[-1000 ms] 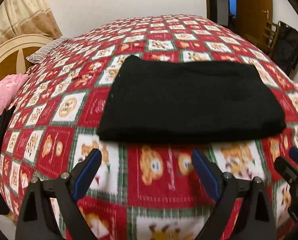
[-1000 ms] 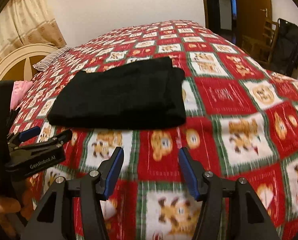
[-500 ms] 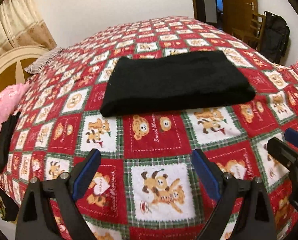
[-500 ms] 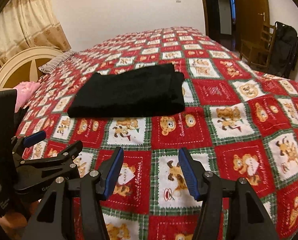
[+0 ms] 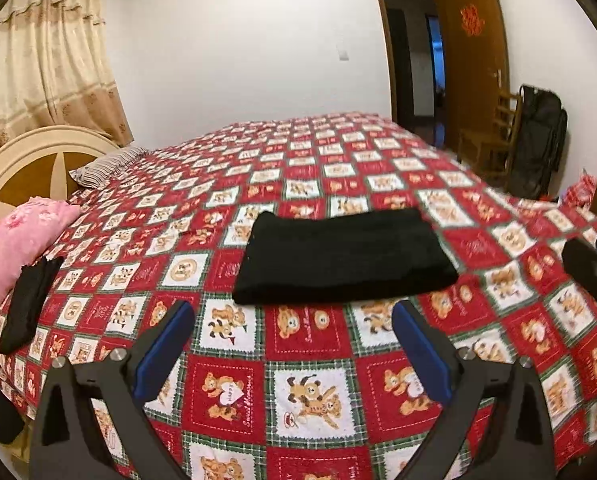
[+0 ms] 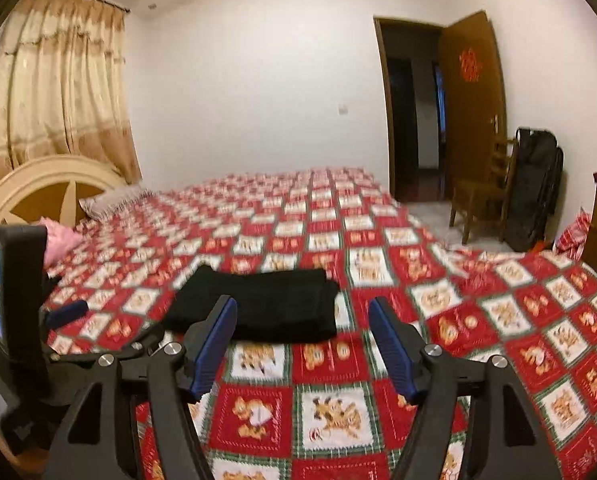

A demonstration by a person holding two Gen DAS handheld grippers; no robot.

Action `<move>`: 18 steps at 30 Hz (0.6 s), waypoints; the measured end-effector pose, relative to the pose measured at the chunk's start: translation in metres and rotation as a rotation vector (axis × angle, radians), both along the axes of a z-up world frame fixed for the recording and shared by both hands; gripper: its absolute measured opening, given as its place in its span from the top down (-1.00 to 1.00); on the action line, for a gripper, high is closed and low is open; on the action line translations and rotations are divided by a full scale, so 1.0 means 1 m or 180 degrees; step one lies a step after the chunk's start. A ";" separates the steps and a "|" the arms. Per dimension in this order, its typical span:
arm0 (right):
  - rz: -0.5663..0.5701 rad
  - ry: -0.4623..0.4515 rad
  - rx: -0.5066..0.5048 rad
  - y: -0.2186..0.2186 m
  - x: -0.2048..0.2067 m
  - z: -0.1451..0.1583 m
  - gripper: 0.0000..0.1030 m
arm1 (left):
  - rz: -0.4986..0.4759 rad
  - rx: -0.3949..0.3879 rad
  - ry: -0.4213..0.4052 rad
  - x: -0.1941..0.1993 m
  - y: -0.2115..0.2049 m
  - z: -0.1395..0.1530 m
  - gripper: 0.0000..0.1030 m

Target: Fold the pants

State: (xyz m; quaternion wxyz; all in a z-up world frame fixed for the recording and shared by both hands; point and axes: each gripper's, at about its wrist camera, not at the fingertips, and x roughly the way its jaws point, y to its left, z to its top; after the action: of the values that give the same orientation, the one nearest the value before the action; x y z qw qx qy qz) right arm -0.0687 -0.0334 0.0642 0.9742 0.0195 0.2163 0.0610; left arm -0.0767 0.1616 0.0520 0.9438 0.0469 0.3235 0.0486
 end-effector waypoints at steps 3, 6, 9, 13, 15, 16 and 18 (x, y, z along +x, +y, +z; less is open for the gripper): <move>0.0000 -0.0201 -0.0017 0.002 -0.011 0.016 -0.39 | 0.0035 -0.0073 -0.0099 -0.007 0.001 0.011 -0.98; -0.0006 -0.0323 -0.0010 0.004 -0.019 0.024 -0.40 | 0.0086 -0.0041 -0.0259 -0.015 0.002 0.023 -1.00; -0.0059 -0.0429 -0.0048 0.006 -0.025 0.026 -0.41 | 0.0126 0.0059 -0.0387 -0.021 0.000 0.030 -1.00; -0.0117 -0.0458 -0.0061 0.003 -0.029 0.025 -0.41 | 0.0157 0.0146 -0.0489 -0.025 -0.002 0.033 -1.00; -0.0120 -0.0429 -0.0063 0.002 -0.028 0.022 -0.41 | 0.0130 0.0153 -0.0509 -0.027 -0.004 0.034 -1.00; -0.0113 -0.0403 -0.0054 0.002 -0.028 0.020 -0.41 | 0.0124 0.0148 -0.0509 -0.026 -0.004 0.034 -1.00; -0.0111 -0.0378 -0.0041 0.001 -0.028 0.018 -0.41 | 0.0116 0.0139 -0.0498 -0.026 -0.005 0.034 -1.00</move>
State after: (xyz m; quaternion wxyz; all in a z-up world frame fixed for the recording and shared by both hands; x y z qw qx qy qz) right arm -0.0962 -0.0324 0.0824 0.9864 0.0133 0.1581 0.0437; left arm -0.1031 0.1563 0.0860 0.9639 0.0577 0.2484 0.0763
